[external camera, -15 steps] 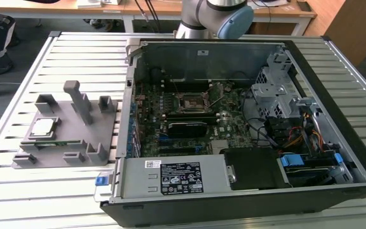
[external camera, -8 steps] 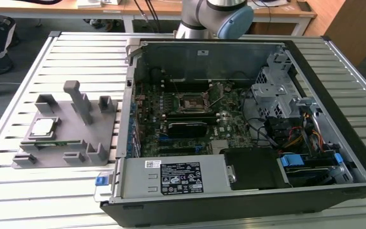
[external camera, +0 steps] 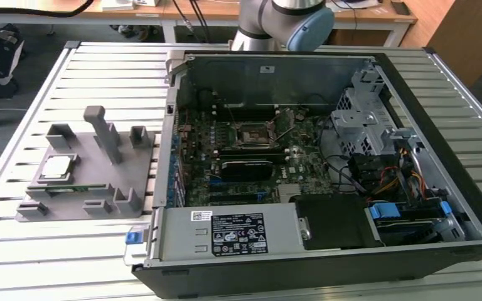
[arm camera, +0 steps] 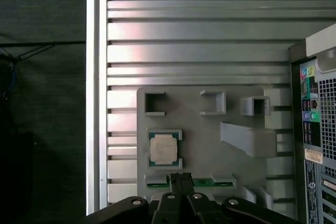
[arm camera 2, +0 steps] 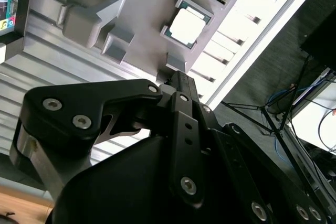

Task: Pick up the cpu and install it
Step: 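Pick up the cpu and move it towards the insertion slot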

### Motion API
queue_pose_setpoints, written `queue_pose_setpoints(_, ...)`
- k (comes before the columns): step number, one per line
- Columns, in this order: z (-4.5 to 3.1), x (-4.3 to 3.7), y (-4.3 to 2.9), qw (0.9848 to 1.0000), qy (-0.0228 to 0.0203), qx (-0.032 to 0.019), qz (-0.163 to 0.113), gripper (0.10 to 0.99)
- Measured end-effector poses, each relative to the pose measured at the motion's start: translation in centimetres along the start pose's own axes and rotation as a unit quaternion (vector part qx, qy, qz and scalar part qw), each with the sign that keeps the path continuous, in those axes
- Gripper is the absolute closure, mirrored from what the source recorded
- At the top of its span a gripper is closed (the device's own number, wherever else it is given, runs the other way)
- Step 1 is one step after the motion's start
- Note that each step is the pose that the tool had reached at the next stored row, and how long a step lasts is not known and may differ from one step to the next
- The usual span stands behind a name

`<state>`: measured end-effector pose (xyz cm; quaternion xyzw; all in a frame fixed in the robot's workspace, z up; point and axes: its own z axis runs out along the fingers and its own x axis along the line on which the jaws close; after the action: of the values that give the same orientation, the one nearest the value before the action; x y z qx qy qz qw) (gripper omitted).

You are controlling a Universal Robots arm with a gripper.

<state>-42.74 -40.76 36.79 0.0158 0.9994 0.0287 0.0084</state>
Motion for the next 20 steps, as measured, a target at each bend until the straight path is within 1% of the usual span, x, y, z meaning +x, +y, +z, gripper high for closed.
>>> queue_pose_setpoints(6, 0.88, 0.07, -0.27, 1.0000, 0.0002, -0.0002, 0.000, 0.980)
queue_pose_setpoints(16, 1.95, 0.08, -0.36, 1.0000, 0.0003, -0.0002, 0.000, 0.980)
queue_pose_setpoints(18, 2.20, 0.08, -0.38, 1.0000, 0.0004, -0.0002, -0.001, 0.973)
queue_pose_setpoints(19, 2.35, 0.08, -0.40, 1.0000, 0.0004, -0.0002, -0.001, 0.918)
queue_pose_setpoints(20, 2.52, 0.08, -0.43, 1.0000, 0.0004, -0.0002, -0.001, 0.918)
